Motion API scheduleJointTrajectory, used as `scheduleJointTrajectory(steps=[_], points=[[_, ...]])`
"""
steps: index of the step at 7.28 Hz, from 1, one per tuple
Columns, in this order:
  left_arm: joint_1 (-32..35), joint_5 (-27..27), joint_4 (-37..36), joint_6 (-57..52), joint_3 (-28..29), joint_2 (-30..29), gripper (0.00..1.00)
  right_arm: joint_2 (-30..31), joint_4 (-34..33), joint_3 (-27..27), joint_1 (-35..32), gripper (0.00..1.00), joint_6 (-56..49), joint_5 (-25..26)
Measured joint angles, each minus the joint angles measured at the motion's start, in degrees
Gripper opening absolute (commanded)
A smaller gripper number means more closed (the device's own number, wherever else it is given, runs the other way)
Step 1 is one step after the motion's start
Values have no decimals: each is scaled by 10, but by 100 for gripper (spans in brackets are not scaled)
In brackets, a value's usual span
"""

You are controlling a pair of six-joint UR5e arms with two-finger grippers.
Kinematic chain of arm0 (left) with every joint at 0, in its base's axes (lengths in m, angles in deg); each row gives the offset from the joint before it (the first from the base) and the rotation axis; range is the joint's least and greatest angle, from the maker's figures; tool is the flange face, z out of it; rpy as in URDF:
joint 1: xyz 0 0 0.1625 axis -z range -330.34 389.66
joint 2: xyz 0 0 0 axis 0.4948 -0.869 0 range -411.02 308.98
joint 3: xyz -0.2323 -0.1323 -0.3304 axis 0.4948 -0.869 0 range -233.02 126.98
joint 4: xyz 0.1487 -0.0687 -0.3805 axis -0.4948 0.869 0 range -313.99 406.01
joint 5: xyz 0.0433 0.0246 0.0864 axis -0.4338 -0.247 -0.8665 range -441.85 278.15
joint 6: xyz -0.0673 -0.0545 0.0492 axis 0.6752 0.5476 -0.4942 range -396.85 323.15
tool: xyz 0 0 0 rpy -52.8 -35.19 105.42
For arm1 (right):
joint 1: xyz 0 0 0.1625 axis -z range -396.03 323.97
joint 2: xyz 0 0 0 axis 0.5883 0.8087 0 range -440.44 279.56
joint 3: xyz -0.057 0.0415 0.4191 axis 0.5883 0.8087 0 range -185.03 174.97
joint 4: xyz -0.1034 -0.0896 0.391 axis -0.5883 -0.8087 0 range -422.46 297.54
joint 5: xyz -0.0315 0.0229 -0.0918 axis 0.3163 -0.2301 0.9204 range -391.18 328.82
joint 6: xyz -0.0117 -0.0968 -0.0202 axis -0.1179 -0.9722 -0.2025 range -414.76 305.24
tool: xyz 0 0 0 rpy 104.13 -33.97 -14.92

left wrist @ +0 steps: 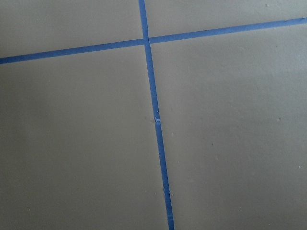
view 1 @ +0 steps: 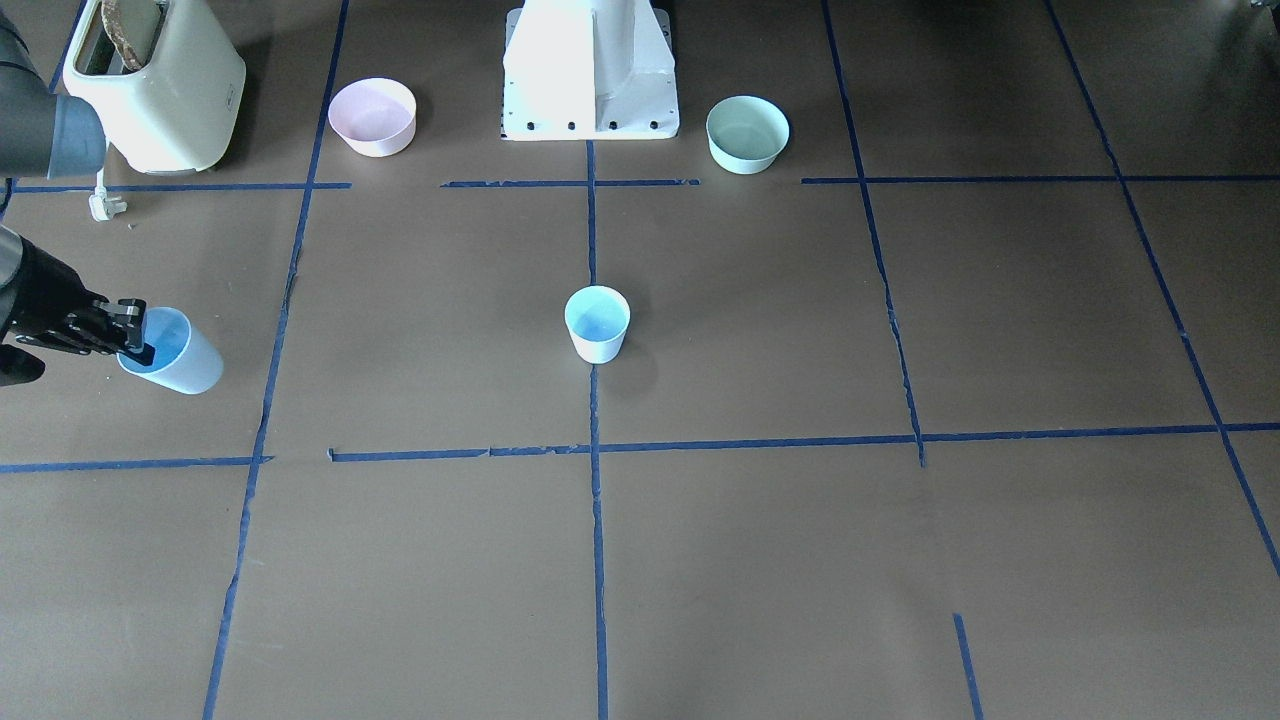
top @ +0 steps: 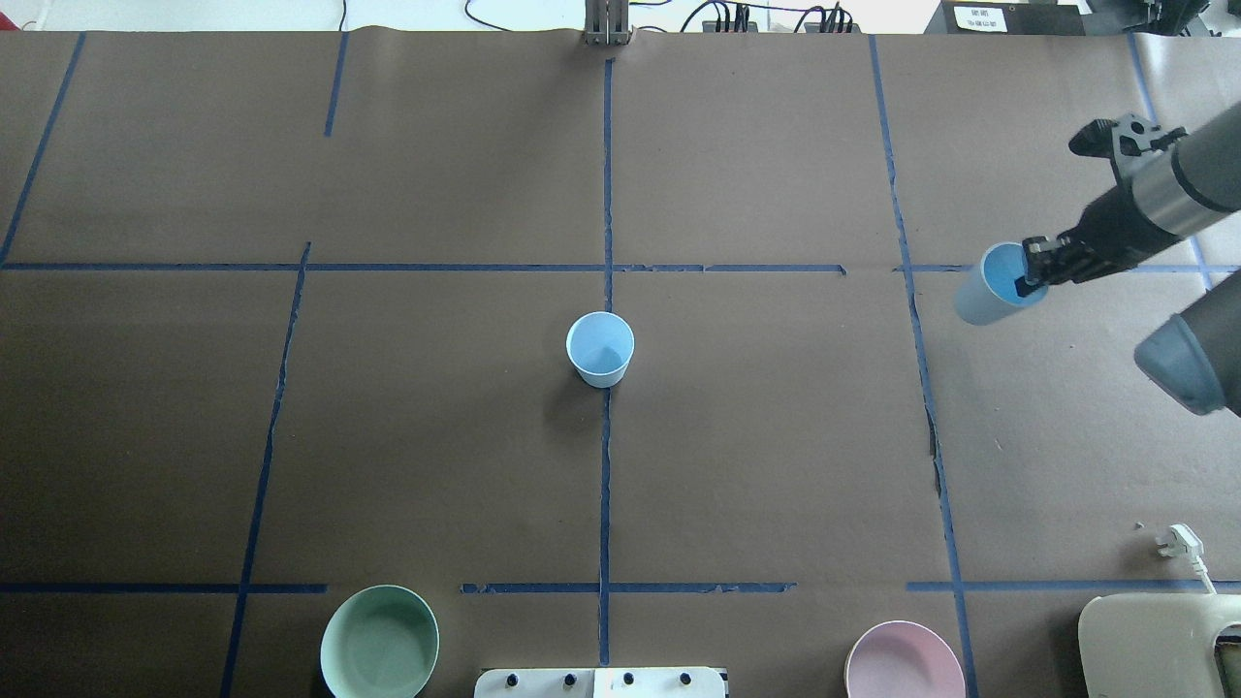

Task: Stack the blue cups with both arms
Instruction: 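Grasp the cup with the right gripper and carry it over the center cup, then lower the held cup into the center cup and open the right gripper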

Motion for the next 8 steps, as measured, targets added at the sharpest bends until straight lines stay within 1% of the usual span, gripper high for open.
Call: scheduleJointTrajectory(steps=[1,2,3,5,6,8], points=[[0,0,0,7,0,0,100,-61,-59,-7,13,0,47,4],[0,0,0,11,0,-1,100,-112,-104,-15,34,0,97,15],[0,0,1,13,0,-1,100,-154,-128,-19,64,0,158,39],[0,0,1,15,-1,-3,100,-227,-148,-19,148,0,307,120],[0,0,1,16,-2,-3,100,-266,-170,-17,191,0,364,161],[-1,0,0,17,-4,-4,100,-334,-219,-10,260,0,432,223]])
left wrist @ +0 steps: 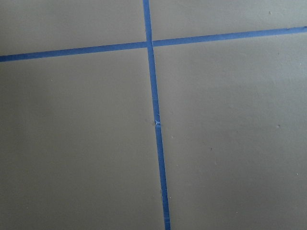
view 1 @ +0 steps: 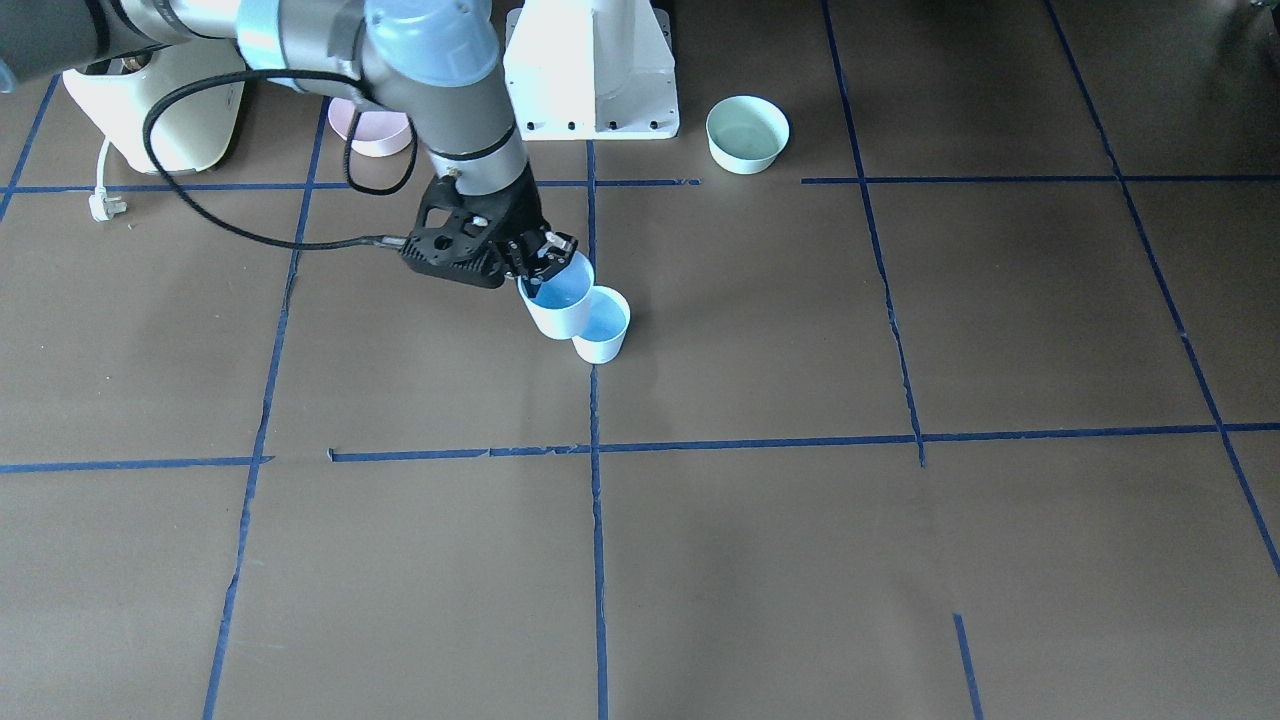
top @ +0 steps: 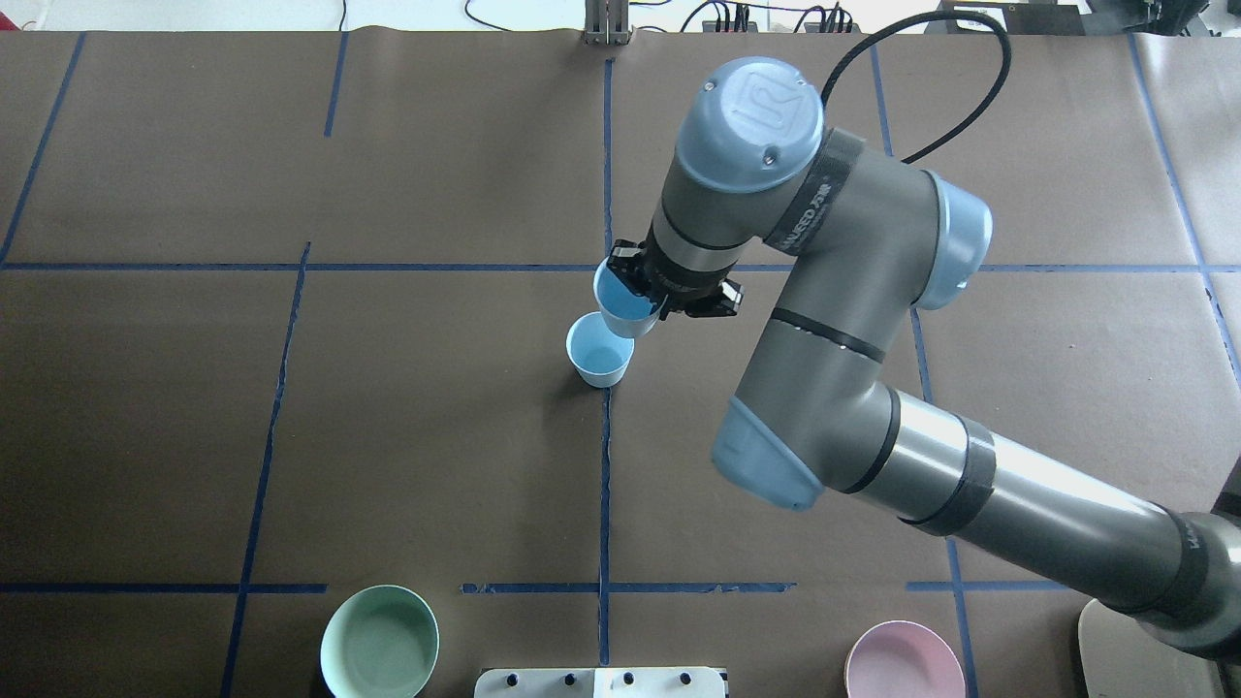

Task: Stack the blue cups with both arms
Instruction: 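Lower the held cup into the center cup and open the right gripper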

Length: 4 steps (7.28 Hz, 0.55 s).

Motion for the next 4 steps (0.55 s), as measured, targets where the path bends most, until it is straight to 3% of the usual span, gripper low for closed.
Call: scheduleJointTrajectory(steps=[2,3,4], points=[[0,2,0,1,-1,-1,100,-19,-11,7,28,0,21,25],[0,5,0,5,-1,-1,100,-19,-12,10,33,13,23,30],[0,9,0,7,-1,-1,100,-18,-12,12,33,99,22,31]])
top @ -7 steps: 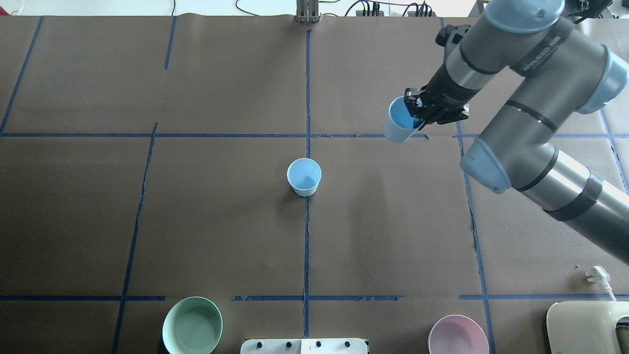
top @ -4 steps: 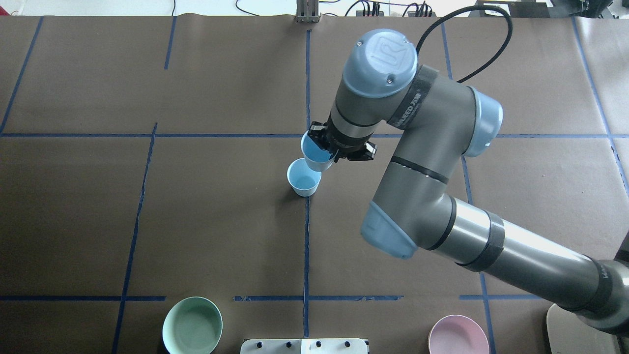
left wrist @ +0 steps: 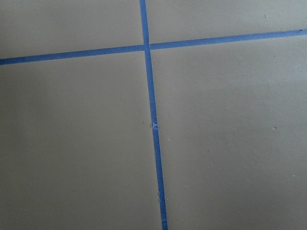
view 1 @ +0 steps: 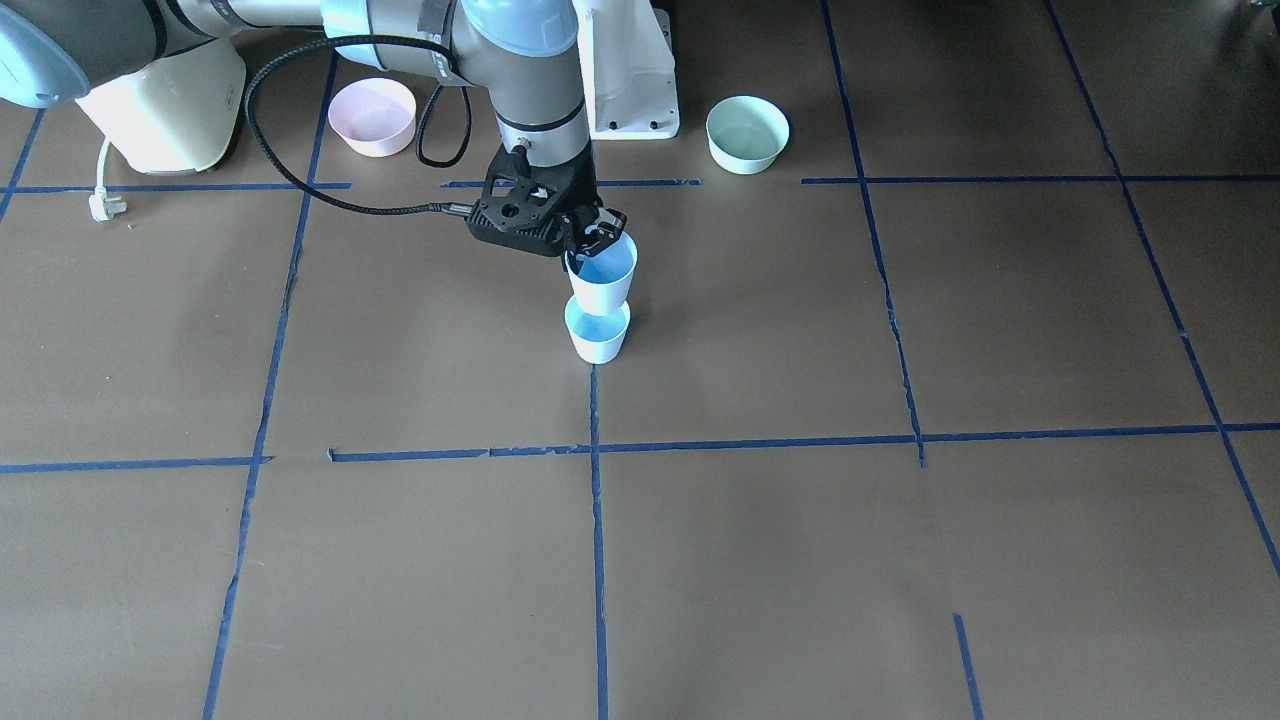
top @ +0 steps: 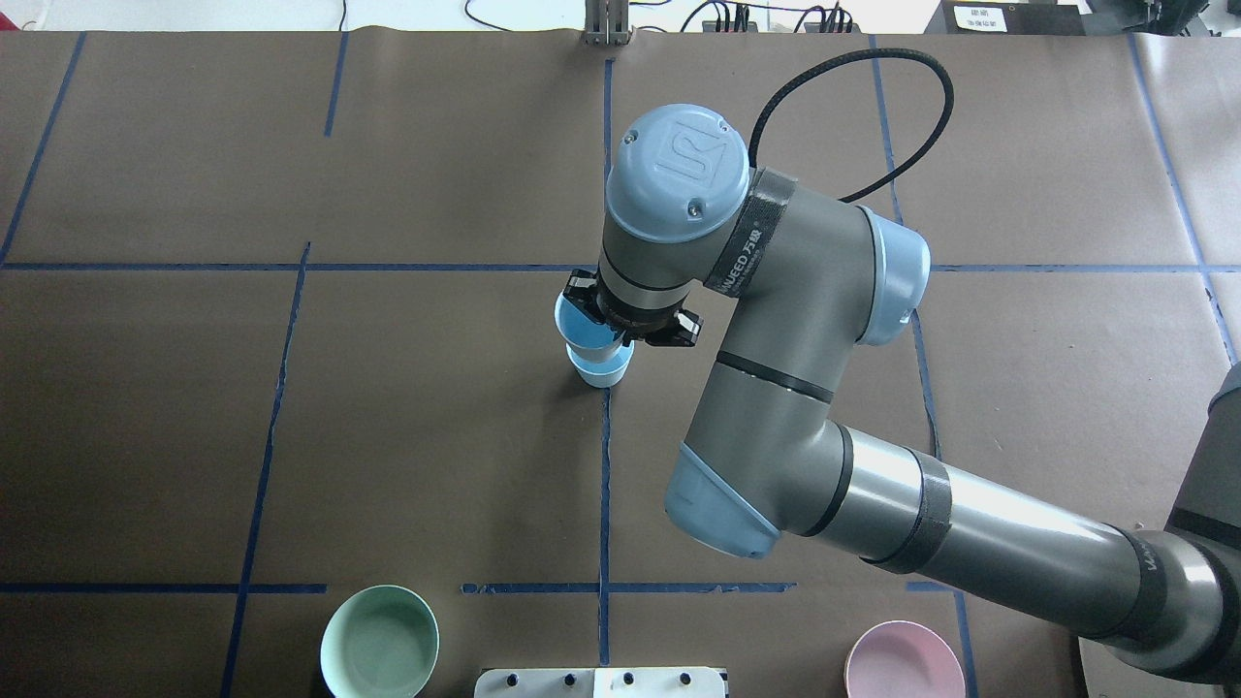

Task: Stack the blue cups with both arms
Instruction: 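Lower the held cup into the center cup and open the right gripper, then withdraw the right arm away from the stacked cups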

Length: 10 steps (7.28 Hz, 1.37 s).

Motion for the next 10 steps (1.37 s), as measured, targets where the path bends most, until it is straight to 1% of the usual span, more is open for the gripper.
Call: scheduleJointTrajectory(steps=[5,6,7,8,10], points=[[0,3,0,2,0,-2,100,2,3,3,-6,100,-12,-1],[0,2,0,2,0,-2,100,5,3,3,-15,100,-32,-8],[0,0,-1,2,2,-2,100,14,3,3,-39,100,-72,-28],[0,-3,-1,2,5,-2,100,35,3,2,-84,100,-139,-71],[-1,-6,-2,1,11,2,100,108,2,2,-206,100,-341,-168]])
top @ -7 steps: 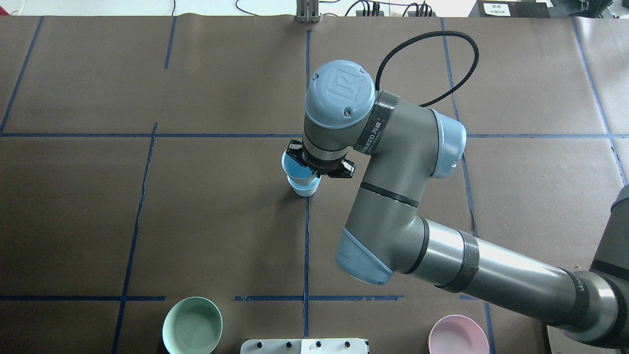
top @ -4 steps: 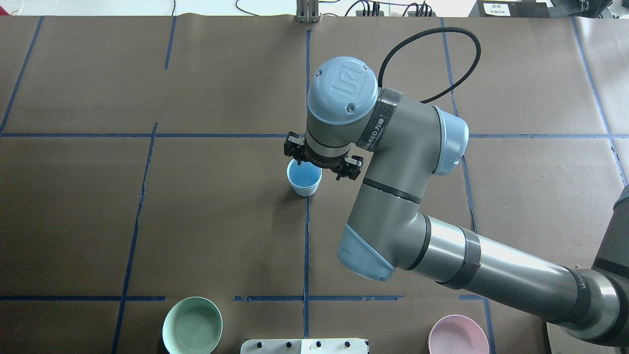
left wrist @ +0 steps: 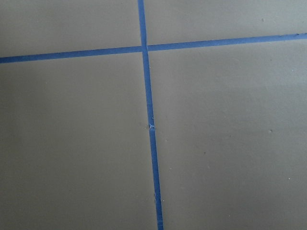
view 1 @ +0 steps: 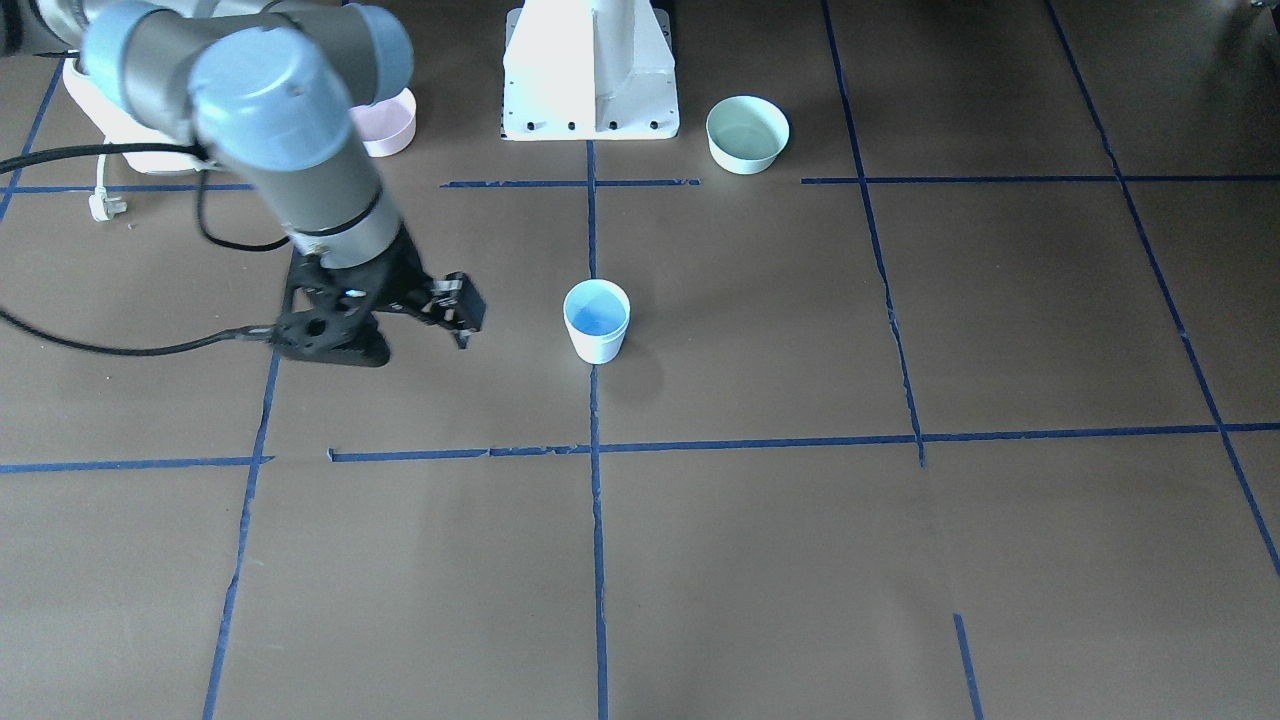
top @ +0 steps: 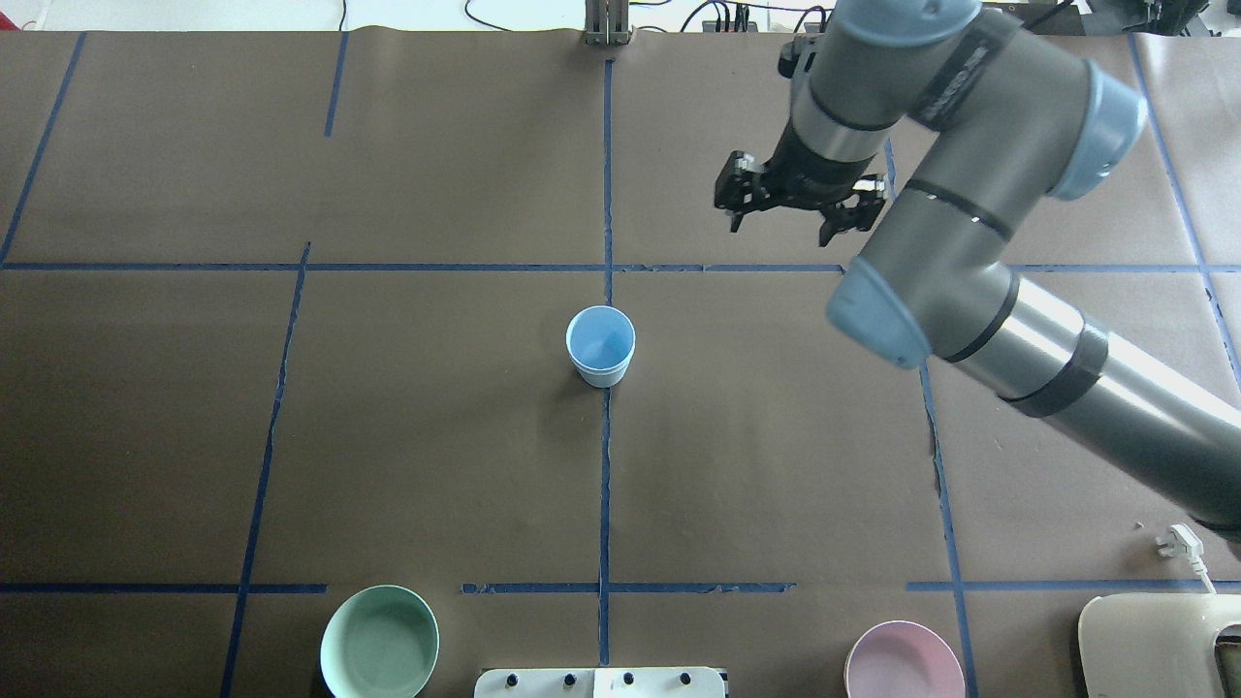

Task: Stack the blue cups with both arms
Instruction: 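Withdraw the right arm away from the stacked cups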

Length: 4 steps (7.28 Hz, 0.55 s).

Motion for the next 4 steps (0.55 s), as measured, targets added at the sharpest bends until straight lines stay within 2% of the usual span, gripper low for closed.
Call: scheduleJointTrajectory(steps=[2,4], points=[[0,0,1,-3,2,1,100,98,0,-5,-117,100,-218,-65],[-1,0,2,-5,3,-3,100,213,0,-22,-215,100,-412,-90]])
